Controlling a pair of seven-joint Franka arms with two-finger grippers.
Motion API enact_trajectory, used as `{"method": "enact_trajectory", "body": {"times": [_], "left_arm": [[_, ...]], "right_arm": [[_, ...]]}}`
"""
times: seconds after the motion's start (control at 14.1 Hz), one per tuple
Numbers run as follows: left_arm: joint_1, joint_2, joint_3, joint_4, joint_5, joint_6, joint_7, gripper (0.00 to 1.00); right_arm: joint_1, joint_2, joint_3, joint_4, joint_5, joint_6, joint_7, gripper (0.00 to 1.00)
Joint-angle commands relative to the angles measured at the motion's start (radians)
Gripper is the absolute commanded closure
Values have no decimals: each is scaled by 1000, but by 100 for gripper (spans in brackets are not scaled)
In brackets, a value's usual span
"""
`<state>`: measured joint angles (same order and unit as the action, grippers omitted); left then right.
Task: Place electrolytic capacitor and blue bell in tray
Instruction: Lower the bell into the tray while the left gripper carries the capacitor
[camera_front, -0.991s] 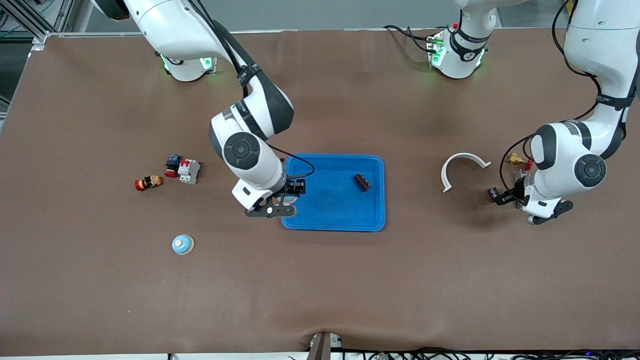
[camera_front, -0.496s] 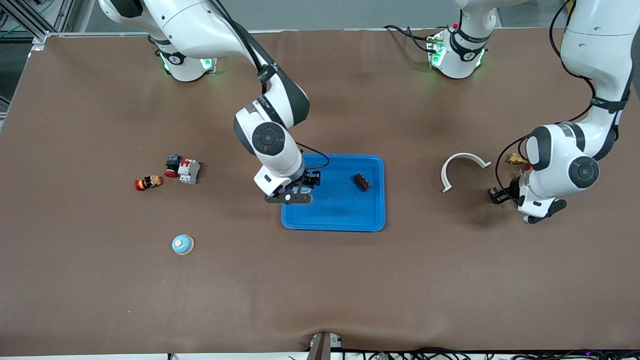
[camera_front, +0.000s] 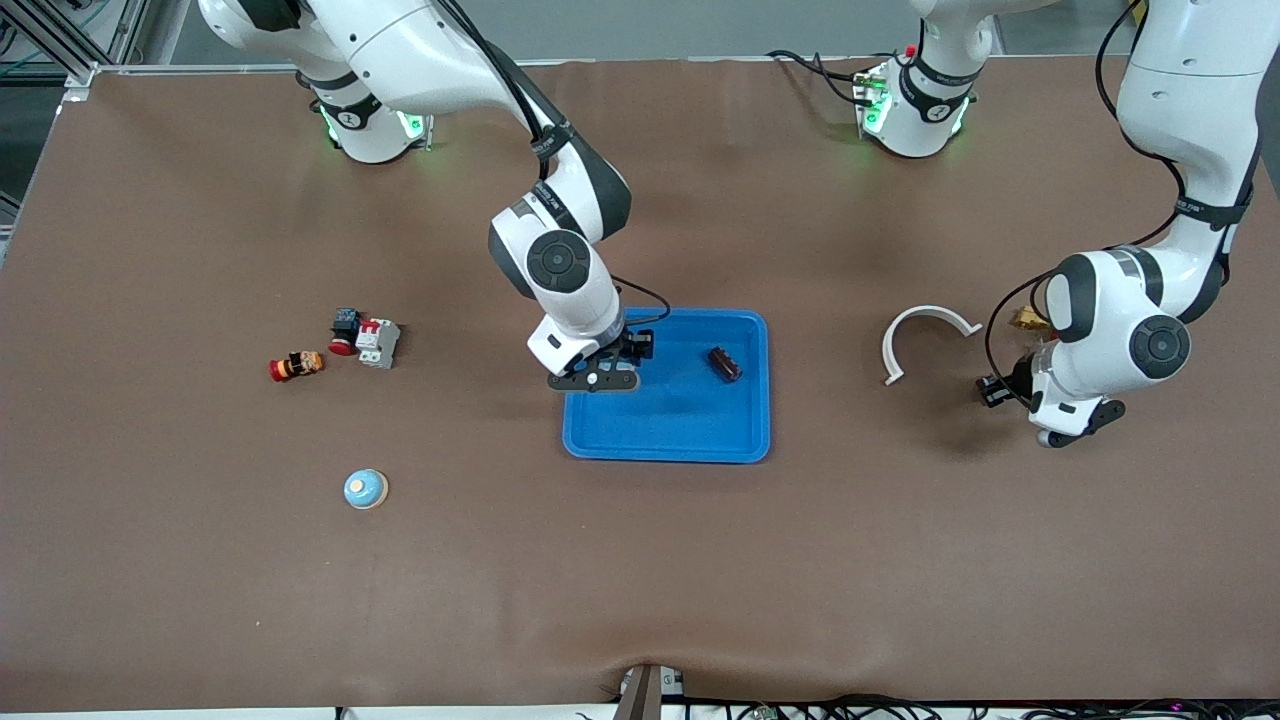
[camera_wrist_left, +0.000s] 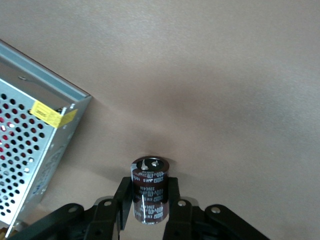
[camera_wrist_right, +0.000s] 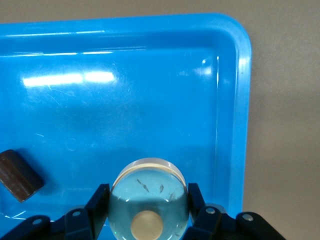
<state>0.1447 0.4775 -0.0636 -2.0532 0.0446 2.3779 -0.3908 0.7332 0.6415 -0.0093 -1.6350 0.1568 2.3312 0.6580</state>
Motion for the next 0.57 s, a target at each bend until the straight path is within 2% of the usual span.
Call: {"method": "enact_trajectory", "body": {"times": [0.0,0.5], "left_arm": [[-7,7,-10,2,-15,17,-8,100],[-8,-46,-61,21,-15,1,-63,100]], "right_arm": [[18,-8,-14,-23,1,19,20,39],[34,18,-15,-23,-16,42,26,38]]}}
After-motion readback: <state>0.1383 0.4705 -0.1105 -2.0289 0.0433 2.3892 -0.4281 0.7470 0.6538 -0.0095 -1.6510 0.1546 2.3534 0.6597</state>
